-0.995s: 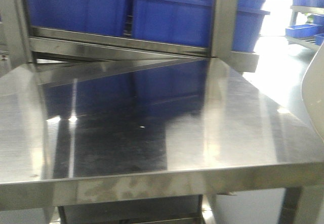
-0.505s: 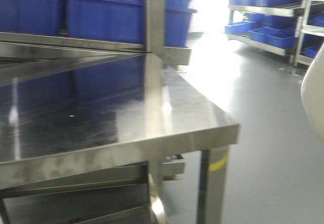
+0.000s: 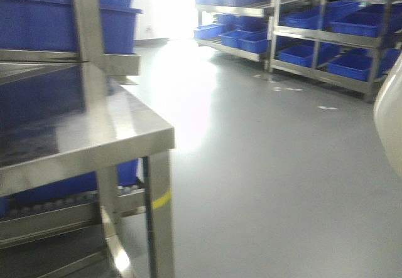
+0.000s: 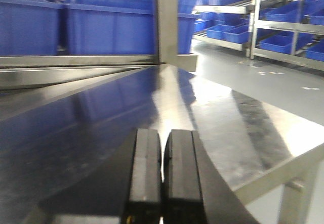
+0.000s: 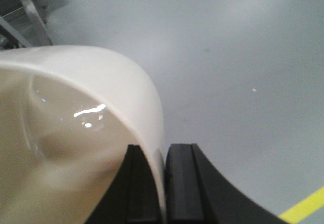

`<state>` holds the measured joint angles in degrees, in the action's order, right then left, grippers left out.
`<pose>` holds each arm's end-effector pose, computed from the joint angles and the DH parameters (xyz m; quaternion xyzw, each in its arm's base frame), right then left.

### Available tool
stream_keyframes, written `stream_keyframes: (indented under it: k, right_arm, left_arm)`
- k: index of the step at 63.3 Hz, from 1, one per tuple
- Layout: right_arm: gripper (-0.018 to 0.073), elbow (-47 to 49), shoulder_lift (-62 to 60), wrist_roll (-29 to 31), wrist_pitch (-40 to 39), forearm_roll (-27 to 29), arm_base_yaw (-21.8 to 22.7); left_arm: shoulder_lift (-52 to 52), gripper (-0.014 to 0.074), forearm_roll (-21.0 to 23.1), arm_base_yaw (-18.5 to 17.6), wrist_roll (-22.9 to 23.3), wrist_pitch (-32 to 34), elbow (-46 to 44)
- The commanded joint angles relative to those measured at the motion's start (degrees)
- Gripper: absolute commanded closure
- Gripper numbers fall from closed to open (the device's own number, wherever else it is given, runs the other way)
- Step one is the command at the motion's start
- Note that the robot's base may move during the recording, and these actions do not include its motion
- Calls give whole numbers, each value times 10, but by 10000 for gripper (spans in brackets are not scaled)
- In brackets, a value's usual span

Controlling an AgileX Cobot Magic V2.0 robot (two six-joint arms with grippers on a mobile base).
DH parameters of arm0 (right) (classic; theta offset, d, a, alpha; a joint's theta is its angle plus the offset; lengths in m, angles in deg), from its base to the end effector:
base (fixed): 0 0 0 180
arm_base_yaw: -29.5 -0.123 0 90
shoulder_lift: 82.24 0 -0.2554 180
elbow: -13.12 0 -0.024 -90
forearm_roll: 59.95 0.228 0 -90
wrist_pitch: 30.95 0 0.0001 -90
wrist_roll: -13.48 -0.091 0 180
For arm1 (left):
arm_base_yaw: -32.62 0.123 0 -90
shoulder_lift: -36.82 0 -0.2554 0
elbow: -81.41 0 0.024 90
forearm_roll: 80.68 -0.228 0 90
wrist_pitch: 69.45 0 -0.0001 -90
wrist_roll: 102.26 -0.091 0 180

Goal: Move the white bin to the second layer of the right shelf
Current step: 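Drive away from the table carrying the bin in the right gripper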

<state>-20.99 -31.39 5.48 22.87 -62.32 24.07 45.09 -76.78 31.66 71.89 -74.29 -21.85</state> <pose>0.1234 0.0087 0.2965 0.0154 0.9357 0.0214 0.3518 0.0633 -0.0016 0.2036 0.0200 0.7058 0.0042 0.7081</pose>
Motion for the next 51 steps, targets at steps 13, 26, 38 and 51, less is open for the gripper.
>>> stream_keyframes:
  k: [13, 26, 38, 51]
  right_arm:
    - [505, 16, -2, 4, -41, -1, 3]
    - [505, 16, -2, 4, -41, -1, 3]
    - [505, 16, -2, 4, -41, -1, 3]
    - [505, 16, -2, 4, -41, -1, 3]
  left_arm:
    - [-8, 512, 3, -2, 1, 48, 21]
    - [-8, 512, 3, -2, 1, 48, 21]
    - [-8, 512, 3, -2, 1, 48, 21]
    - [-8, 512, 3, -2, 1, 48, 21]
